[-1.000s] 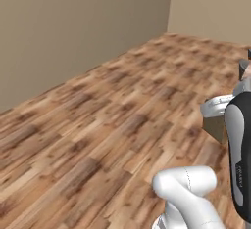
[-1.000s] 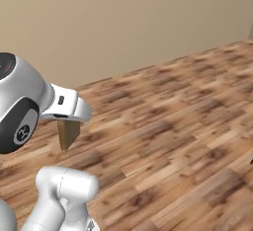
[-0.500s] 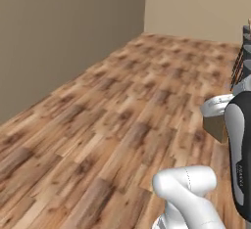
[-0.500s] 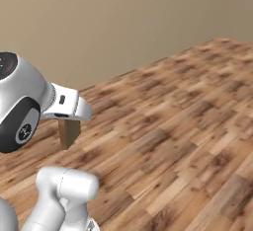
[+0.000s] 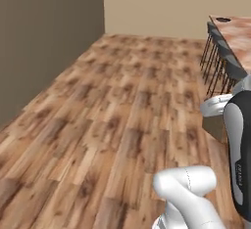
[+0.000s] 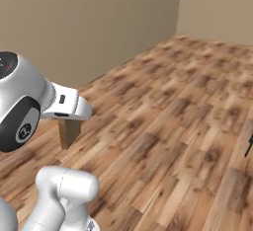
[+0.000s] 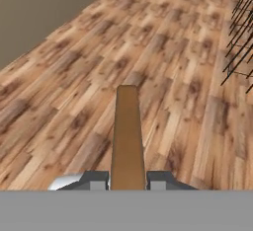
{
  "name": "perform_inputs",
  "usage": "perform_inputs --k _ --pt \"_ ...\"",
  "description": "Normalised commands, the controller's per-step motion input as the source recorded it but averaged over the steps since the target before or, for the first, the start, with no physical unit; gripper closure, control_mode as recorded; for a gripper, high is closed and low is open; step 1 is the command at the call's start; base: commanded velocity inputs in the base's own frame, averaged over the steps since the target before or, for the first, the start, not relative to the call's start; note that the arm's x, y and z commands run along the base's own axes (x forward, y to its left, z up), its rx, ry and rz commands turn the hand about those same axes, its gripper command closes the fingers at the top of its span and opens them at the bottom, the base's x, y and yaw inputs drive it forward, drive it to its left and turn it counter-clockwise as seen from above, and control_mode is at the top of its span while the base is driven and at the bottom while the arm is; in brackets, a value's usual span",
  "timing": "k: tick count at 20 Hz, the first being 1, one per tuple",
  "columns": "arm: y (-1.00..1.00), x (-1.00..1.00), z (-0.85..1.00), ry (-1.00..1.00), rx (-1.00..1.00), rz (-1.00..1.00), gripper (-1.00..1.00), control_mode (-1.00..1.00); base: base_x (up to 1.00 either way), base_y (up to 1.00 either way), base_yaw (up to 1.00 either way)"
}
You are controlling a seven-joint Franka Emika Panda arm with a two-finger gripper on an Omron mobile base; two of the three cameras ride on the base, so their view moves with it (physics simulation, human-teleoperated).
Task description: Start the toaster. Once the lever pops up, take the bread to the plate on the dining counter.
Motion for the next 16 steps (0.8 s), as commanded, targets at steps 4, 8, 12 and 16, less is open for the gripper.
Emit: perform_inputs --k 4,8,12,16 --pt "0.00 0.00 0.00 0.00 0.00 0.00 1.00 1.00 0.58 0.51 -0.46" --pt "0.00 0.00 0.00 0.00 0.00 0.00 1.00 1.00 0.59 0.43 -0.47" --pt "0.00 0.00 0.00 0.00 0.00 0.00 1.00 1.00 0.67 0.44 -0.43" --pt "0.00 0.00 0.00 0.00 0.00 0.00 1.00 1.00 0.72 0.48 -0.36"
